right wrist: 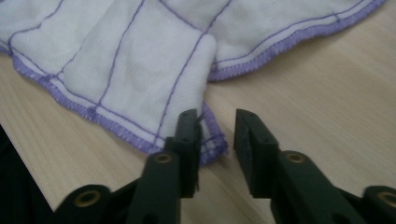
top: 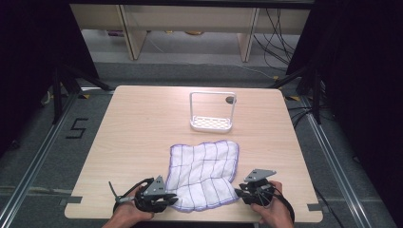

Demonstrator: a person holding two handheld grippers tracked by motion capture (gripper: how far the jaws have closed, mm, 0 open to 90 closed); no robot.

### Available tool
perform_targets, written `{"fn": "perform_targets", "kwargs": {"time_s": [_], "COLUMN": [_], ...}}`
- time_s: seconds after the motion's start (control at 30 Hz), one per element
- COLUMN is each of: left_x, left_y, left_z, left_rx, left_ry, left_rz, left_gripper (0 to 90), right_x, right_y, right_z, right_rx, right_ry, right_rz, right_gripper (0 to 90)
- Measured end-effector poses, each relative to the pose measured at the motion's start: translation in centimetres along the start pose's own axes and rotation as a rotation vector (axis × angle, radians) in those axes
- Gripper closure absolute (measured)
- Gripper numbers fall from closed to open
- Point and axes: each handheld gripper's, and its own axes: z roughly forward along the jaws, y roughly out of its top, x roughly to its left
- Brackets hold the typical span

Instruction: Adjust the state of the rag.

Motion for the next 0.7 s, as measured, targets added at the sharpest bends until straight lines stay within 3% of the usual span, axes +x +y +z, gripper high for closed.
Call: {"fn": "perform_targets", "kwargs": {"time_s": [0.07, 0.1, 0.2, 0.23, 0.27, 0.3, 0.43, 0.5, 0.53, 0.57, 0.6, 0.63, 0.67, 0.7], "left_x": [0.0, 0.0, 0.0, 0.1, -0.1, -0.2, -0.6, -0.5, -0.8, -0.6, -0.5, -0.4, -0.2, 0.1], "left_y": [0.0, 0.0, 0.0, 0.0, 0.0, 0.1, 0.1, 0.1, 0.1, 0.1, 0.1, 0.1, 0.2, 0.3], "left_z": [0.0, 0.0, 0.0, -0.1, 0.1, 0.2, 0.5, 0.5, 0.7, 0.6, 0.6, 0.6, 0.4, 0.2], "left_rx": [-0.001, -0.003, -0.003, 0.019, 0.003, 0.008, 0.007, 0.028, 0.011, 0.017, 0.015, -0.002, -0.014, -0.03], "left_ry": [0.004, 0.009, 0.014, 0.019, 0.013, 0.014, -0.001, -0.003, -0.01, -0.013, -0.004, 0.001, -0.002, -0.009], "left_rz": [0.002, 0.0, -0.002, 0.029, 0.001, 0.011, 0.006, 0.04, 0.002, 0.027, 0.014, -0.024, -0.047, -0.066], "left_gripper": [82.3, 82.4, 82.6, 82.7, 82.7, 82.8, 82.7, 82.5, 82.4, 81.9, 80.2, 72.7, 64.3, 61.7], "right_x": [0.0, 0.0, 0.3, 0.5, 0.8, 1.0, 1.8, 1.7, 1.6, 1.7, 1.7, 1.5, 1.4, 1.2], "right_y": [-0.1, 0.0, 0.1, 0.1, -0.2, -0.5, -2.0, -2.6, -2.8, -2.8, -2.8, -2.7, -2.6, -2.6], "right_z": [-0.1, -0.6, -2.4, -3.2, -3.9, -4.2, -4.5, -4.4, -4.1, -4.1, -4.1, -4.1, -4.2, -4.3], "right_rx": [-0.01, 0.001, -0.039, -0.057, -0.063, -0.075, -0.039, -0.022, -0.056, -0.034, -0.032, -0.023, -0.02, -0.042], "right_ry": [0.012, 0.006, -0.01, -0.022, -0.021, -0.022, -0.026, -0.024, -0.035, -0.027, -0.016, -0.026, -0.033, -0.045], "right_rz": [-0.003, -0.01, -0.023, -0.022, -0.026, -0.018, -0.015, -0.012, -0.019, 0.004, 0.009, -0.007, 0.025, 0.05], "right_gripper": [86.8, 87.6, 88.3, 88.3, 88.2, 88.2, 88.2, 88.0, 87.8, 87.2, 85.7, 80.5, 71.8, 67.8]}}
